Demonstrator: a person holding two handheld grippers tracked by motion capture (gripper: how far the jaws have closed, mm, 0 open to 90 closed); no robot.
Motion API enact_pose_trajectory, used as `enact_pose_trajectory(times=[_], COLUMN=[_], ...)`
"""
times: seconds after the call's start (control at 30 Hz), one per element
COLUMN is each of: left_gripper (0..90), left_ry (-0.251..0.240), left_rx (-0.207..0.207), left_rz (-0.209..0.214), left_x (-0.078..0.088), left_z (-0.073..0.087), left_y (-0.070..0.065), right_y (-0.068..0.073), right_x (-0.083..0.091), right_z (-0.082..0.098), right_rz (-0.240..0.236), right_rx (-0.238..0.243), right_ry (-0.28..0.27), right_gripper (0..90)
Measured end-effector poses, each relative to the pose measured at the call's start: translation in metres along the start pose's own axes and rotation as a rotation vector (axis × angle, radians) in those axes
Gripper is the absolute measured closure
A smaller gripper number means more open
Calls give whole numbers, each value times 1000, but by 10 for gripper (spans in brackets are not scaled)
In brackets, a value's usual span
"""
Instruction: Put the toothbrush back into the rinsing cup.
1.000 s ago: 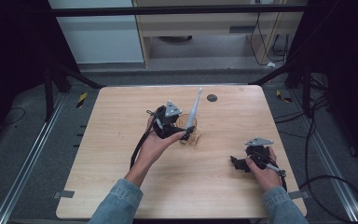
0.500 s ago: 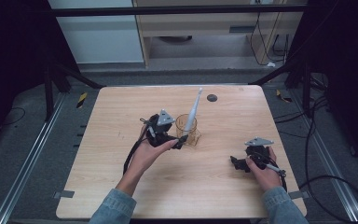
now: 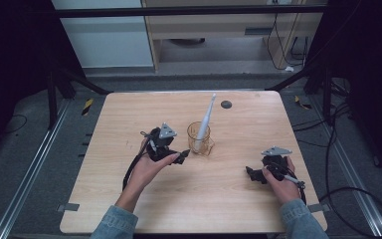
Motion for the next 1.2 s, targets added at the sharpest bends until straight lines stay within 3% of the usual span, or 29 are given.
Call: enact_pose_trajectory(times=[0.2,0.57,1.0,1.2], left_gripper=[74,73,72,70], left_ry=[42,100,121,127], left_rx=[14,92,169,184], left_rz=[-22,-68,-116,-143], left_x=[1,3,10,12], left_z=[16,45,67,73], left_y=[14,46,77,87], right_y=[0,0,0,0], right_x=[0,0,0,0], right_z=[0,0,0,0], right_rz=[0,0,0,0], right_rx=[0,0,0,0], right_ry=[0,0,0,0], right_gripper=[4,4,4,3])
Point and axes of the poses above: each handheld gripper's, and its own axes: x roughly backward along the jaws, z roughly out of its underside, y roughly to its left, the point moved 3 cm from there along -x, roughly forward along the jaws, and after that the axes turned 2 degrees about y, right-handed, at the moved point
